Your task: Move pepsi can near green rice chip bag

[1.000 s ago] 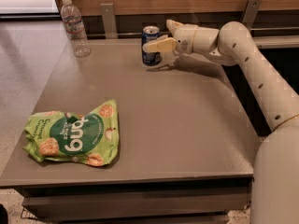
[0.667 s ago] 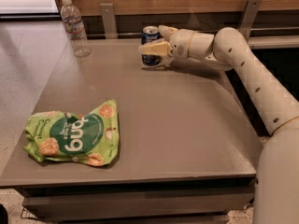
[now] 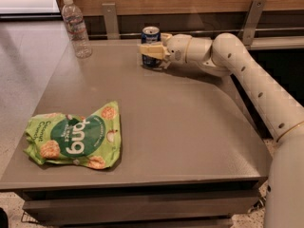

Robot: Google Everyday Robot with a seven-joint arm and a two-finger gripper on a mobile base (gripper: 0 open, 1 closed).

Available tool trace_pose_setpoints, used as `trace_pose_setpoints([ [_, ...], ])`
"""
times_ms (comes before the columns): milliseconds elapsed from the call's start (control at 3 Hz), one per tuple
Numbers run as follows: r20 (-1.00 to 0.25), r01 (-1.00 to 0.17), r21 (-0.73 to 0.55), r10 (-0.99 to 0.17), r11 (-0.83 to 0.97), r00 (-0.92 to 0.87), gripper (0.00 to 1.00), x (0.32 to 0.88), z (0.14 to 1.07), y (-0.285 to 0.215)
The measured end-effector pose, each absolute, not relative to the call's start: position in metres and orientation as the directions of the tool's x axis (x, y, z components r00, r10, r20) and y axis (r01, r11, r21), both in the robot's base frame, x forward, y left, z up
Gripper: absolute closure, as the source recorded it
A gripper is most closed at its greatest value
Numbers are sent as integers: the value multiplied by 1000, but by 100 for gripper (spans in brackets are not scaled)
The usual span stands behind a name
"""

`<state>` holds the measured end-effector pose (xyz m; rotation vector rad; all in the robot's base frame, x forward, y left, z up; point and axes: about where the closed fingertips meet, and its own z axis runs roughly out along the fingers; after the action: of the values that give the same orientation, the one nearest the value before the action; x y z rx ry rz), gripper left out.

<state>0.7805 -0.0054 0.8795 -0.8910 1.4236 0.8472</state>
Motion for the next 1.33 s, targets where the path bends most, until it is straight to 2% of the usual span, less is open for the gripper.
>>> trace_pose_setpoints([
  [333, -999, -899, -5, -38, 438, -13, 95, 780, 879, -2],
  [667, -999, -901, -4, -38, 434, -14, 100, 780, 879, 1],
  [1333, -1000, -909, 0, -22, 416, -10, 100, 772, 893, -4],
])
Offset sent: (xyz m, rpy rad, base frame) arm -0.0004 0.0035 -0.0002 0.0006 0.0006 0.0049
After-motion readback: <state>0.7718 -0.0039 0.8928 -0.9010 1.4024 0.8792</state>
